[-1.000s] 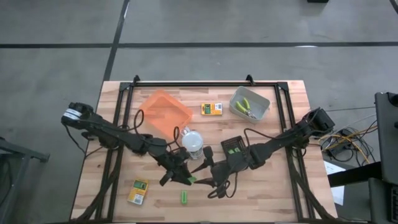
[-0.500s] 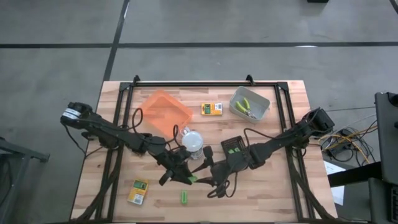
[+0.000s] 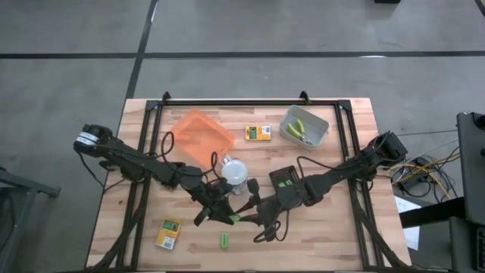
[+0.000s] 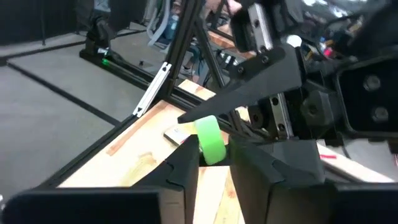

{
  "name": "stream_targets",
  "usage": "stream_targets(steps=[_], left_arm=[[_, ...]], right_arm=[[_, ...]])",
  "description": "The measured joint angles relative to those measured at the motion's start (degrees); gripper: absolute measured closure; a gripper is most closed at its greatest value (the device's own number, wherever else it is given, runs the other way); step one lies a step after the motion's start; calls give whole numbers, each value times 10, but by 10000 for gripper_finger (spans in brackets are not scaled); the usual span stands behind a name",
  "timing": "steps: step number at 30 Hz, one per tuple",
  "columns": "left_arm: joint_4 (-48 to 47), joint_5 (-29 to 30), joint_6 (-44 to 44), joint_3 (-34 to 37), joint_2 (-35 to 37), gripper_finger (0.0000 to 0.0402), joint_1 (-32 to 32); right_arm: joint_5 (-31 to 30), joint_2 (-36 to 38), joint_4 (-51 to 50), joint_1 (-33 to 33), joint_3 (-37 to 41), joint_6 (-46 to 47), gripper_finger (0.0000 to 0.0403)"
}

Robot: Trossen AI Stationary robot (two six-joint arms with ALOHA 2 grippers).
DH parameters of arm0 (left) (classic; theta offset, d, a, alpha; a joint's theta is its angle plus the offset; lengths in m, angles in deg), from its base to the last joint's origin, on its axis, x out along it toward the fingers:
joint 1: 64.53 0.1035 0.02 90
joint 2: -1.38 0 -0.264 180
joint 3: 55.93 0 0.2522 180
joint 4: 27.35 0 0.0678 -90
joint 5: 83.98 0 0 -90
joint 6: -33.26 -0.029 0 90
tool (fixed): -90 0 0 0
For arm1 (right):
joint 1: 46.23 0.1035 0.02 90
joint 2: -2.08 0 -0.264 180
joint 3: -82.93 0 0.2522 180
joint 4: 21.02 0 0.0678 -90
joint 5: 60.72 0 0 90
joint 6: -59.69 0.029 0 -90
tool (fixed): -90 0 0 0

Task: Pick & Place School Supplies
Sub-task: Put the green eraser into the black bin

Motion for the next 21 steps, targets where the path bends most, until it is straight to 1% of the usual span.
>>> stream_targets(steps=[4,8,21], left_arm=[[-4,0,0,1,0,300,1],[-4,0,0,1,0,300,0],[-5,0,0,1,0,300,0]], right_arm=[[17,0,0,-1,0,-49,352],[18,0,0,-1,0,-51,371],[17,0,0,0,0,-50,371]])
